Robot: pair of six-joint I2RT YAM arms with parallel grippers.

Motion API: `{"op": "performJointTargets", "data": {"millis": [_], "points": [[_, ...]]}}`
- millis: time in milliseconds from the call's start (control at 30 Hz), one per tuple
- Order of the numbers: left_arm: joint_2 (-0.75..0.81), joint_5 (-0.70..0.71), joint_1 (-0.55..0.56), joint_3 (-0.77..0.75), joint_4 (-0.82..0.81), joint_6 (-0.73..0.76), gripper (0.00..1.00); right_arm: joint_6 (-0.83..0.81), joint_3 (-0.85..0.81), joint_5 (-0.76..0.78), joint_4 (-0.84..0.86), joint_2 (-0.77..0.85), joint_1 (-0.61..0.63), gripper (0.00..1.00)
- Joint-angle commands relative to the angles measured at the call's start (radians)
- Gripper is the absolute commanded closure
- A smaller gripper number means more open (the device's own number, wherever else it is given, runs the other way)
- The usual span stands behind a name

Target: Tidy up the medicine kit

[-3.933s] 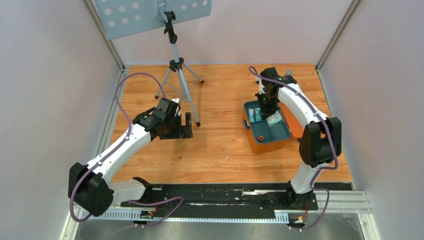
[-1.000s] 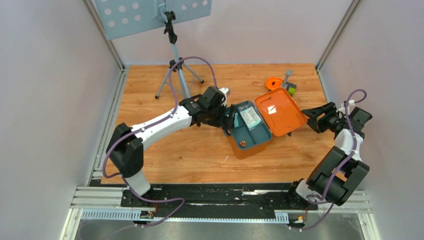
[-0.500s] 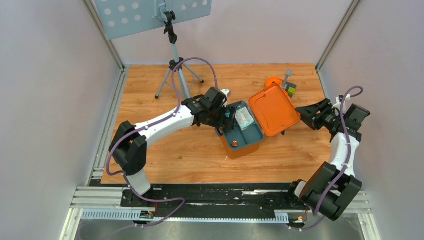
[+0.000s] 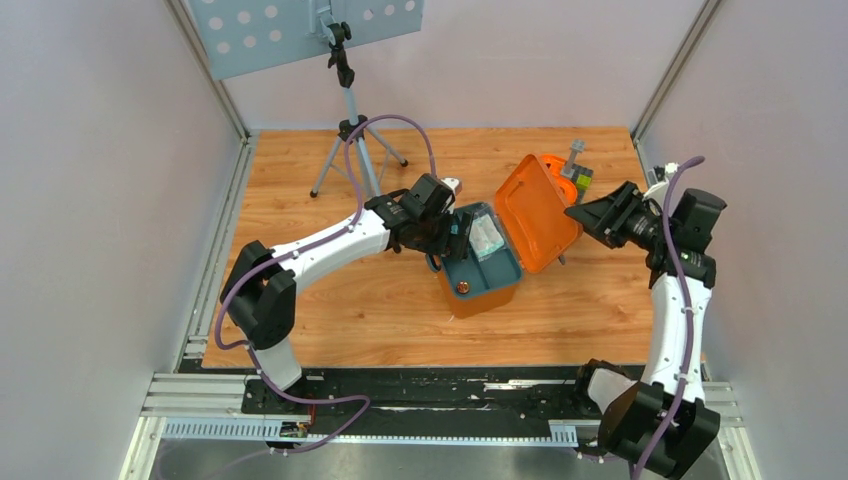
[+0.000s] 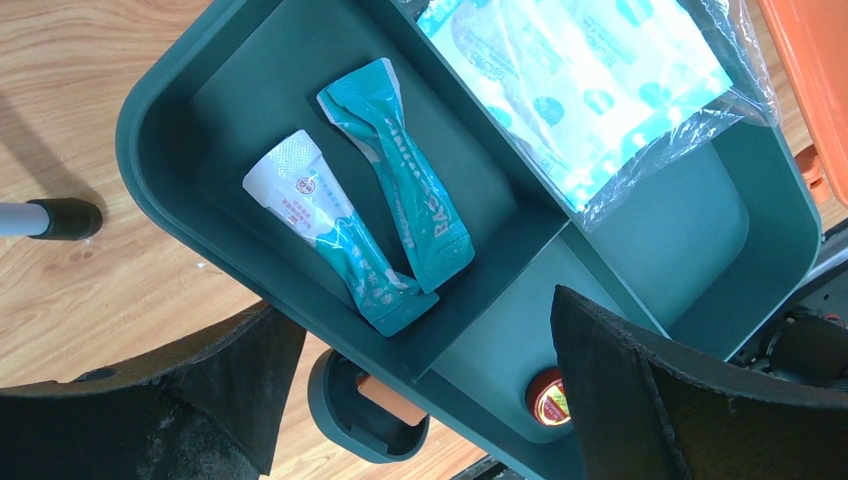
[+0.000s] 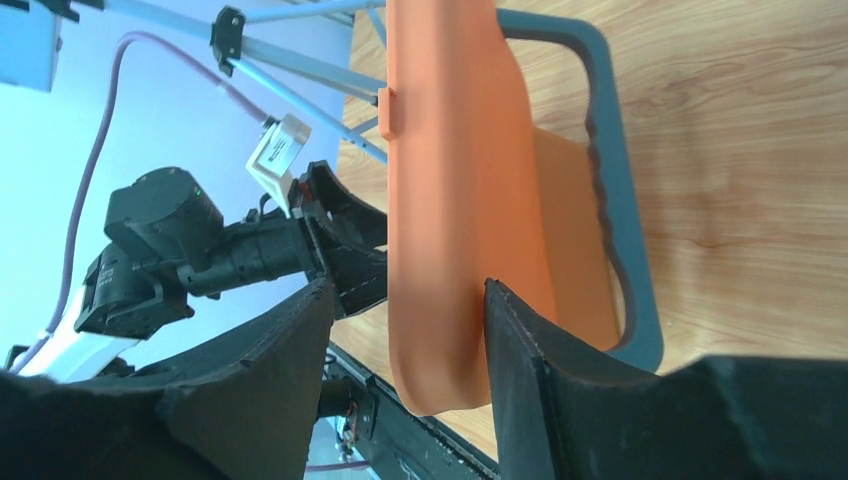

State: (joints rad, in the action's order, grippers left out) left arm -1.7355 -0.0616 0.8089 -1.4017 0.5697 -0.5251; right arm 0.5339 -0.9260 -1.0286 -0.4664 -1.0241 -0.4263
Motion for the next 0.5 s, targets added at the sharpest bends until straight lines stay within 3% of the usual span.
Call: {"op": "performJointTargets", "data": {"millis": [0, 467], "points": [[0.021, 0.010, 0.003, -0.045, -0.008, 0.009, 0.02, 0.022, -0.062, 0.023, -0.019, 0.033, 0.084, 0.43], [0.225, 0.127, 0.003, 0.009, 0.114, 0.014, 0.01, 0.120, -0.111, 0.172, 0.004, 0.049, 0.389, 0.38]]}}
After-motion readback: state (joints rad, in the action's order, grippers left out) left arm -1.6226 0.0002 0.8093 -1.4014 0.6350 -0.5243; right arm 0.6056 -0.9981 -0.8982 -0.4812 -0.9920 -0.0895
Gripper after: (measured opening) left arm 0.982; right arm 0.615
